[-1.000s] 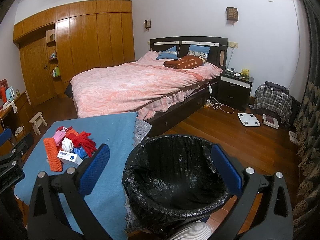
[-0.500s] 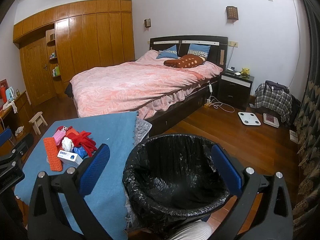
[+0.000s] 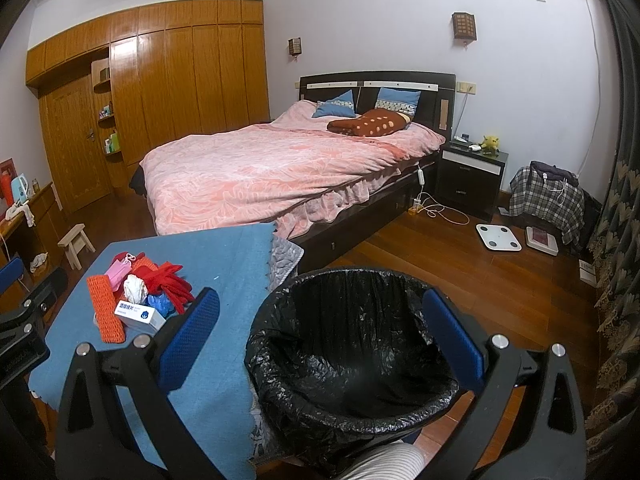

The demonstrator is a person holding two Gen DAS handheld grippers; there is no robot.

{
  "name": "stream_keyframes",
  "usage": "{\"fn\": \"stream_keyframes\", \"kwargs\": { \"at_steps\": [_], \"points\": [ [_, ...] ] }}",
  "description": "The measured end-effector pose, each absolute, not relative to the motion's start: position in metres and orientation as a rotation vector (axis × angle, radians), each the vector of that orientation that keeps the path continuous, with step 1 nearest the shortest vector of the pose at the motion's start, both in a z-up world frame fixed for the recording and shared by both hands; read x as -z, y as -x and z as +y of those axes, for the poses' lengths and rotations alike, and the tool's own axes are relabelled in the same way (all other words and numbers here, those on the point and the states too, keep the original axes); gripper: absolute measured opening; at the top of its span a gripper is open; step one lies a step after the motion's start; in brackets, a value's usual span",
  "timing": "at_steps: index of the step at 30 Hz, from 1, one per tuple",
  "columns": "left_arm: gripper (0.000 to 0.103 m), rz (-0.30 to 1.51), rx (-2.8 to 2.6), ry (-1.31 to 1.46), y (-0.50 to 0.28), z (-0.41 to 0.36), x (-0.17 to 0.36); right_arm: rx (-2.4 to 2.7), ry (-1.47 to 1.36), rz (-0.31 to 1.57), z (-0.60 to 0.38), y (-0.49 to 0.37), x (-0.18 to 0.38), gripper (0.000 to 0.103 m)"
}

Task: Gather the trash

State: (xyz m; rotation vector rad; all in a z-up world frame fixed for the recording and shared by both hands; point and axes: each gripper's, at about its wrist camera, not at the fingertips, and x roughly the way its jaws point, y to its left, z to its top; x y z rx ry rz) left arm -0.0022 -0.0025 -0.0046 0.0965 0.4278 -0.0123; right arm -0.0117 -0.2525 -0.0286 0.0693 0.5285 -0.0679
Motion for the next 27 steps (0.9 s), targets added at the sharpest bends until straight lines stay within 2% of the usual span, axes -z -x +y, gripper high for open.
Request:
{"fn": "stream_keyframes", "kwargs": {
  "at_steps": [13, 23, 27],
  "points": [
    [0.097, 0.43, 0.011, -0.096, 0.002, -0.003, 0.004, 0.055, -0.062, 0.527, -0.257, 0.008, 0.033, 0.099],
    [0.097, 0.429, 0.016, -0.084, -0.001, 0.006, 0.016, 0.013, -0.056, 0.531, -0.22, -0.008, 0.036, 0.099],
    [0.097, 0.449, -0.016, -0.065, -0.017, 0.036, 0.047, -0.032, -0.059, 0.534, -0.206, -0.02, 0.044, 0.099]
  ]
}}
